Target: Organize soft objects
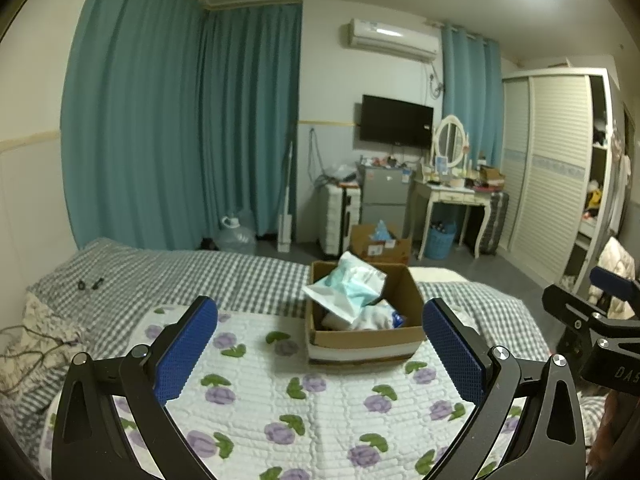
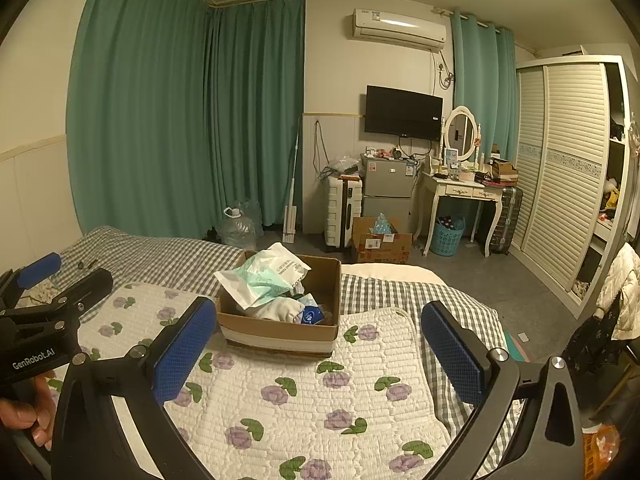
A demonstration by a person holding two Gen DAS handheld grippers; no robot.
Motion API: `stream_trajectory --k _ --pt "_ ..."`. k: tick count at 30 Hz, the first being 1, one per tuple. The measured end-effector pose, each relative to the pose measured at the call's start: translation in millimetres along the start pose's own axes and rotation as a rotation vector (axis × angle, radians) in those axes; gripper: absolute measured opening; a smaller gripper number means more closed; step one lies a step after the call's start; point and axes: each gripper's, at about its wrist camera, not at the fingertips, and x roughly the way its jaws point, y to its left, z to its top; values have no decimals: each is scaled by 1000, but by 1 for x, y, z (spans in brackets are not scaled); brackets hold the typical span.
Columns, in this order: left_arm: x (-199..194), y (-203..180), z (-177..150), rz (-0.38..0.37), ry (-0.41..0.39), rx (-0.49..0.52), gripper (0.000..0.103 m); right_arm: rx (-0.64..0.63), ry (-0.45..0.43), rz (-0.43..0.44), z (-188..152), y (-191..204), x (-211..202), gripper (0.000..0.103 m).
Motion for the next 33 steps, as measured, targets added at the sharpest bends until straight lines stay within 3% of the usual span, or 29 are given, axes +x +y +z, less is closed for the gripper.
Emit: stream_trajectory --k 33 --pt "5 -1 -4 5 28 -13 103 -1 12 -14 -7 1 5 103"
